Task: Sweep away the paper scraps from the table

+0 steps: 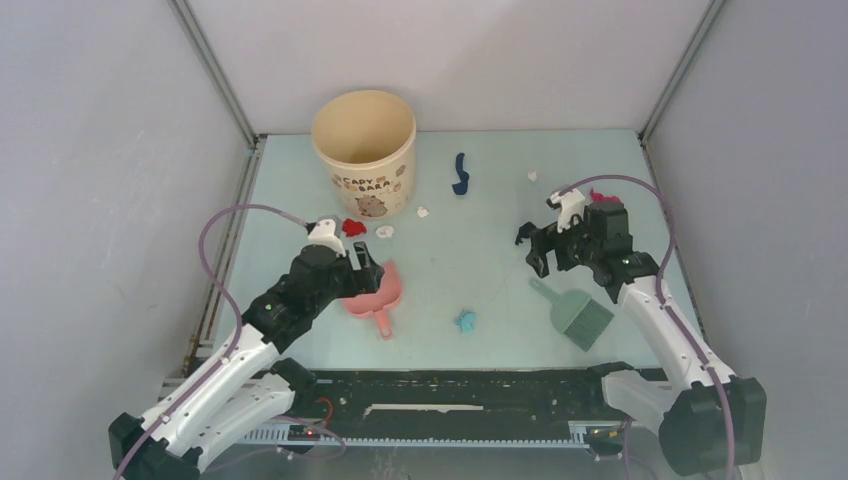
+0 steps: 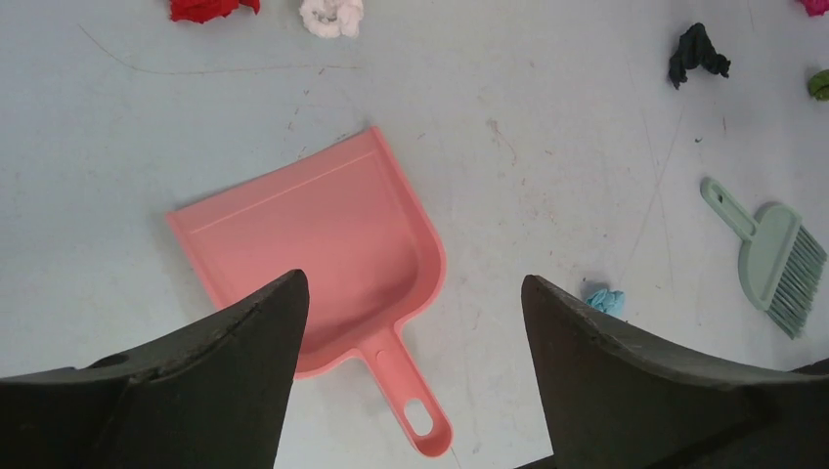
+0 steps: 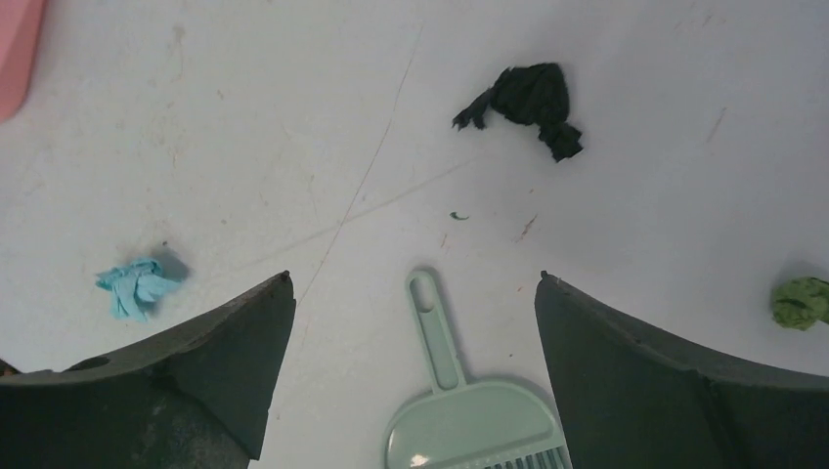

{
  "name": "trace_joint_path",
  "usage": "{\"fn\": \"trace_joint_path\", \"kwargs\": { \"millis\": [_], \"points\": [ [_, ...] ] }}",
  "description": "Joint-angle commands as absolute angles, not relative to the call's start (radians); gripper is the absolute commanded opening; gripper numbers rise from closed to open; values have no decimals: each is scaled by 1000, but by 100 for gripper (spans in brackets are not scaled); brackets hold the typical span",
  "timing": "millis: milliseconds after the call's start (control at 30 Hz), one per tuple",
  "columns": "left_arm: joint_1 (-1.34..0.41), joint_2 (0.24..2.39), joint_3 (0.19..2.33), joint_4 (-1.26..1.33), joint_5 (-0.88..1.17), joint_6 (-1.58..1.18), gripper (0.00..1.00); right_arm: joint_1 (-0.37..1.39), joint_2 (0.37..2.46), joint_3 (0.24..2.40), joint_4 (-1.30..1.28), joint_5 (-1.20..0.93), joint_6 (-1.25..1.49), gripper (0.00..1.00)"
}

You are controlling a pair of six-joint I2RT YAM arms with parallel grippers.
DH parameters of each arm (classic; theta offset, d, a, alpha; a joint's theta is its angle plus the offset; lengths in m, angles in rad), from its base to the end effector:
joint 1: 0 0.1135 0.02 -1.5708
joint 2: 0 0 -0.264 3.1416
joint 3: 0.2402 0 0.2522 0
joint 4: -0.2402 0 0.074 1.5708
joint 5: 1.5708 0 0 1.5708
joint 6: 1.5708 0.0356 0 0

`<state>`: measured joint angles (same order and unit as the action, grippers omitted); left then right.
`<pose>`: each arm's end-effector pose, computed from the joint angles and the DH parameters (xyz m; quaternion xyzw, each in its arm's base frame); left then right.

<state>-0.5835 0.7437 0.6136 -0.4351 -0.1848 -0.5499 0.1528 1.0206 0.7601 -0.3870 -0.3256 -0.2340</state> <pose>0.1442 -0.0873 0.2616 -0.0298 0.8731 -0.1894 0.4482 0.2157 0.0447 0.2684 -0.2406 0.8531 0.1272 0.4451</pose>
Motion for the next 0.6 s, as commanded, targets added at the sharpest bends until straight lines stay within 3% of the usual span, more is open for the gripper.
{"fn": "trace_joint_path", "kwargs": {
  "millis": [0,200,467,567],
  "points": [
    [-590,724,624,-431,-239,-555,87,183,1053,788,-423,-359,-313,100],
    [-616,764,658,-393,-205,-564,83,229,1124,801,-501,-282,-548,99],
    [-707,765,670,-367,-203,-600,76,277,1235,811,-551,-227,-651,81],
    [-742,756,650,-344,-226,-623,76,273,1268,811,-523,-214,-644,80]
  ]
}}
